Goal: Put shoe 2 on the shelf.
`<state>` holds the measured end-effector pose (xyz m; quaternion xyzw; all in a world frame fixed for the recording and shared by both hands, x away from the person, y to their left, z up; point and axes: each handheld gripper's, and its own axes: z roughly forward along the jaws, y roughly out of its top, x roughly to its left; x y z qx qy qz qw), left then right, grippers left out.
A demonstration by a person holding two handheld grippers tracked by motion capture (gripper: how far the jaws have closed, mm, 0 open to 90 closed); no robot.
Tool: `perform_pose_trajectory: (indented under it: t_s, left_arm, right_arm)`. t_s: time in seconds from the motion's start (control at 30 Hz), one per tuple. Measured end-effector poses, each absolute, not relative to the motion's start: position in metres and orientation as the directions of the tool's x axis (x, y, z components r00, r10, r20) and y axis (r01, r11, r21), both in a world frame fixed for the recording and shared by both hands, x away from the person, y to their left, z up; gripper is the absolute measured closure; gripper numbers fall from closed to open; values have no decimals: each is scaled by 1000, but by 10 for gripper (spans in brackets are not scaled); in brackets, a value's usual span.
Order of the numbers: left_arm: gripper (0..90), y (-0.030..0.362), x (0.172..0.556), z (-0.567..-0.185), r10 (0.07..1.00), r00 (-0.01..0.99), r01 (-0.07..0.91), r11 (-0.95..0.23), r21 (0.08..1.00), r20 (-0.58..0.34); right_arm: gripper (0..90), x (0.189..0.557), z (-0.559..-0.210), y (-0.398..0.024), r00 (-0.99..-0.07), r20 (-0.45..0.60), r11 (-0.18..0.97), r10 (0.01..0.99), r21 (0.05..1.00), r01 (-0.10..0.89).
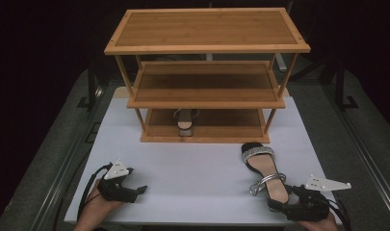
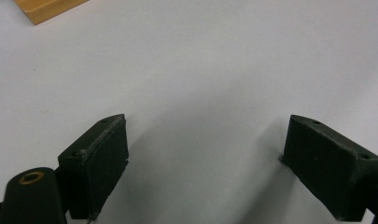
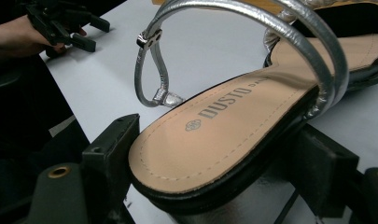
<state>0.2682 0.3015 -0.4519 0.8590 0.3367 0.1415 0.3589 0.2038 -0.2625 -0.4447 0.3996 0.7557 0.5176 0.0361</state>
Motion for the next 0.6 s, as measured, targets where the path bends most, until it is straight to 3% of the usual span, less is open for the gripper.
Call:
perform_pose_trajectory:
  t_s: [0.6]
  left_arm:
    - [129, 302, 268, -452, 680, 733, 474, -514, 715, 3]
  right_arm:
    - [229, 231, -433, -257, -685, 329, 130, 650, 840, 527]
